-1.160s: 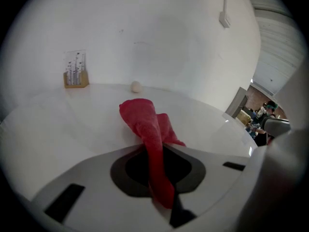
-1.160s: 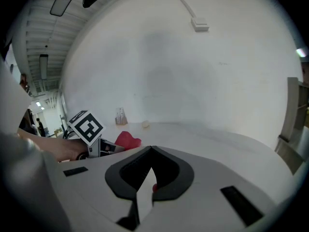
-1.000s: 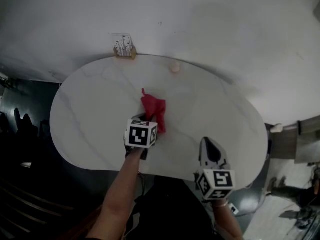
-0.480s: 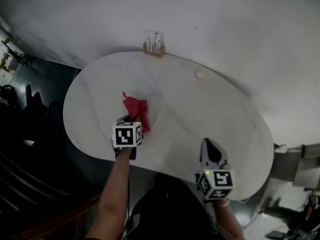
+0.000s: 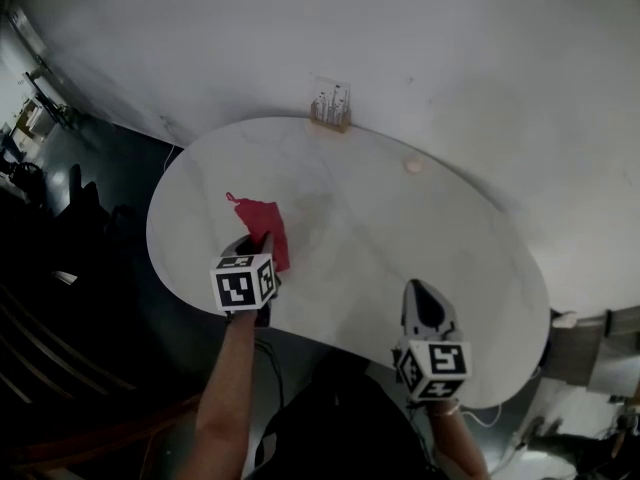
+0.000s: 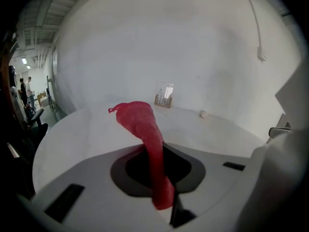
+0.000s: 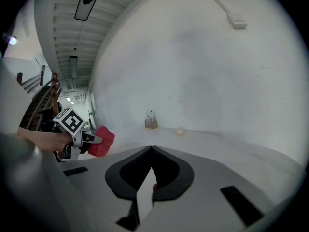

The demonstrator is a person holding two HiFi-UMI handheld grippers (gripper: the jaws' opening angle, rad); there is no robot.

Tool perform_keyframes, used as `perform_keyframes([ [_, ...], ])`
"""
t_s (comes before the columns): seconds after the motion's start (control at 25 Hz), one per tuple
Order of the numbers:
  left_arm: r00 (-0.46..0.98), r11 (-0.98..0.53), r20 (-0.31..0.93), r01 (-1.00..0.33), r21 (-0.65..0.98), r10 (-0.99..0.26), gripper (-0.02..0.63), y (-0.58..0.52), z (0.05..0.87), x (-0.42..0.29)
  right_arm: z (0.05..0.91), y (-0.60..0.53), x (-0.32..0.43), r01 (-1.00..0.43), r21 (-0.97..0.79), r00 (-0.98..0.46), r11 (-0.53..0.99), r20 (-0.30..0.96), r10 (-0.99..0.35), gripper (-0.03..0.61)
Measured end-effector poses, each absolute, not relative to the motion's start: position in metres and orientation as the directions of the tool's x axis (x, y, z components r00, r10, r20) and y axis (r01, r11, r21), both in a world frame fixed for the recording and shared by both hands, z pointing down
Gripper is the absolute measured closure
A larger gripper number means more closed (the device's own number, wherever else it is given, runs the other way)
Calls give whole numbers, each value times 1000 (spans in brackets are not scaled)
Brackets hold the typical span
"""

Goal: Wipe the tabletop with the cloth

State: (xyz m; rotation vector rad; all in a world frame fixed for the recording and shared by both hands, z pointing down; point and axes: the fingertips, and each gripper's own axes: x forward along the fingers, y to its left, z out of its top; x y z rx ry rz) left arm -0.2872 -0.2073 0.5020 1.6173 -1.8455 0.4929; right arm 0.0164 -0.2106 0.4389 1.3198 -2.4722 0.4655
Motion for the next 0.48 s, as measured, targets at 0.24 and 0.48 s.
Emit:
perform_keyframes([
  [0.24,-84,170,584,-981,93,-807,569,-189,469,-290,421,-200,12,-838,-115,-535,533,361,-764,575],
  [0.48,-76,135,495,-987,84,-866,569,-171,435,-283,409,-190,9,-844,-104,-528,526,332,-782,575],
])
